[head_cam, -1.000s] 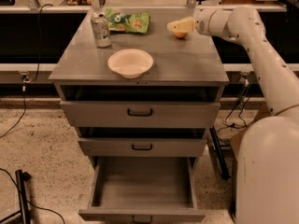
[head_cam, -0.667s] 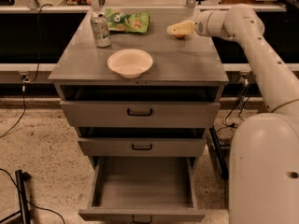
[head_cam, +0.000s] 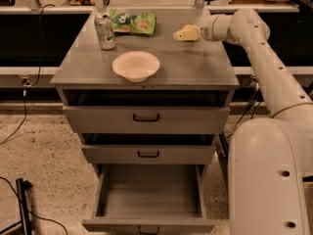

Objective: Place orange into bottom drawer

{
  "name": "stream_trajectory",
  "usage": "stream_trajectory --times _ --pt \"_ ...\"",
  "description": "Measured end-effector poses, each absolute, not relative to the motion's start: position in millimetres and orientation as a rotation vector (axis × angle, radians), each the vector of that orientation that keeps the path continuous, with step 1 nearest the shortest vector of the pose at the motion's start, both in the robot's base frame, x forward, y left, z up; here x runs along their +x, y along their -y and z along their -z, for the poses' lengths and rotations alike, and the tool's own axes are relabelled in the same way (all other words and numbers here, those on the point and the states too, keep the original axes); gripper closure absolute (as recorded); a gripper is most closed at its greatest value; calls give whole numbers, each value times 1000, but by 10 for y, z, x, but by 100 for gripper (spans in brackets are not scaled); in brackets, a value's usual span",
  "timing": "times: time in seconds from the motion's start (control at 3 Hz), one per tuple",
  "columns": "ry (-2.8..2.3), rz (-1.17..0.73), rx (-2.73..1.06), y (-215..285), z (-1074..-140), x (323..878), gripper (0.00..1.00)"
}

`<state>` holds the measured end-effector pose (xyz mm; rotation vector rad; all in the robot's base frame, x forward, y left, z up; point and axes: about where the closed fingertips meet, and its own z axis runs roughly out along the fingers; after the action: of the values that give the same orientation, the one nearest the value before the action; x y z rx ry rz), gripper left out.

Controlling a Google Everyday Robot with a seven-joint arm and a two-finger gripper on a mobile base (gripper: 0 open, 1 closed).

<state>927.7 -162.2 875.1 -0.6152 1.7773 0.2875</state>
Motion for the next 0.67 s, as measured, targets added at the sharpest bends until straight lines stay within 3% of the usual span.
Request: stream_trajectory --times 0.33,0.67 --pt "-1784 -220 -659 1600 -8685 9357 0" --pt "-1799 -193 -675 1597 -8589 9403 19"
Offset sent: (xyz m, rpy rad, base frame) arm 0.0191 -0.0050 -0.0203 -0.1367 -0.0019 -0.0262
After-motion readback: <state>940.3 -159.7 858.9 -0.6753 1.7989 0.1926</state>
